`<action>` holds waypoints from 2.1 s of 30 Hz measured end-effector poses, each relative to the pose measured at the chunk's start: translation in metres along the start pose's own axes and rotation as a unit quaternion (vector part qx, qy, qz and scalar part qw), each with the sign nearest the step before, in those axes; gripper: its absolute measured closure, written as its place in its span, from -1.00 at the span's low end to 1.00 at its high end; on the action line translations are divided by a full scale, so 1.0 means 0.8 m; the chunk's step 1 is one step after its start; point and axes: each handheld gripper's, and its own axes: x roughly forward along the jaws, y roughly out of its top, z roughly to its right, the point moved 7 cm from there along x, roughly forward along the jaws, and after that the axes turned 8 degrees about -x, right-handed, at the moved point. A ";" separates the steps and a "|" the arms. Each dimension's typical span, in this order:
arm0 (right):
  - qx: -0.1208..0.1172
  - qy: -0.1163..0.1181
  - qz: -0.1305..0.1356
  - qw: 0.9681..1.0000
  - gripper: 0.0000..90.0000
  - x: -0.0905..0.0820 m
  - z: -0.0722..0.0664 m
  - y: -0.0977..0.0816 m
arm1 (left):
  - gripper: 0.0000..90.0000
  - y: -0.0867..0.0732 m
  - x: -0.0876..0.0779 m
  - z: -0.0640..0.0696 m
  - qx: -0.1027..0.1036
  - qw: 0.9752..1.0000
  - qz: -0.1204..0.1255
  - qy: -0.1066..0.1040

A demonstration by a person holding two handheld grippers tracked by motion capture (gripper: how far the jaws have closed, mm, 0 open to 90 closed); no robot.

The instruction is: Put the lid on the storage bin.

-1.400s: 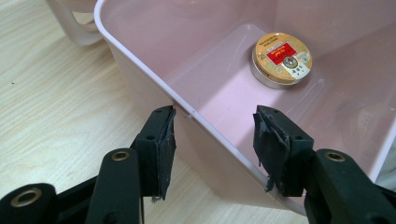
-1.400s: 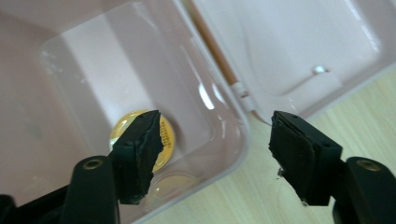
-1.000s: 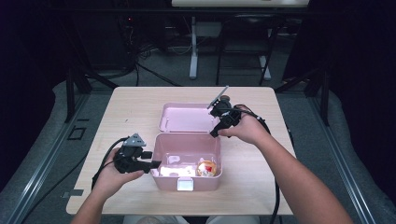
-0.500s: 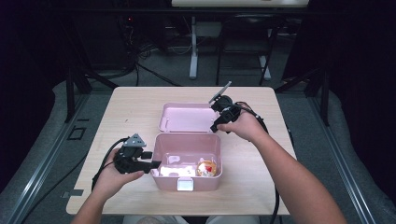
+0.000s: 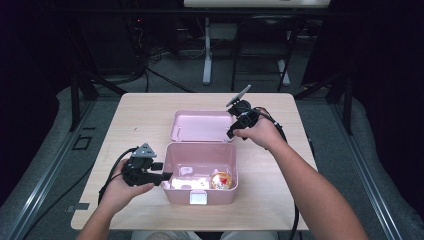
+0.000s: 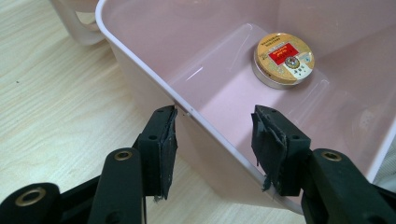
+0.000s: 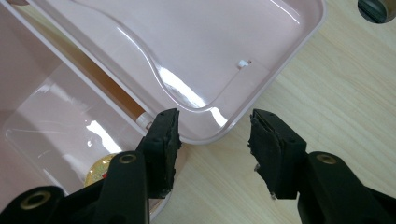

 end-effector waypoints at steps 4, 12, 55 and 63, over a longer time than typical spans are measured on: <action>0.011 0.001 0.001 1.000 0.16 0.001 0.004 0.001 | 0.11 0.000 0.000 0.000 0.000 1.000 0.000 0.000; 0.021 -0.002 -0.004 1.000 0.16 0.008 0.010 0.003 | 0.11 0.000 0.000 0.000 0.000 1.000 0.001 0.000; 0.203 -0.025 0.015 0.979 0.43 0.070 0.080 0.030 | 0.13 -0.003 -0.002 0.002 -0.002 1.000 0.001 0.000; 0.226 -0.024 0.013 0.974 0.48 0.080 0.082 0.034 | 0.13 -0.003 -0.002 0.003 -0.002 1.000 0.002 0.000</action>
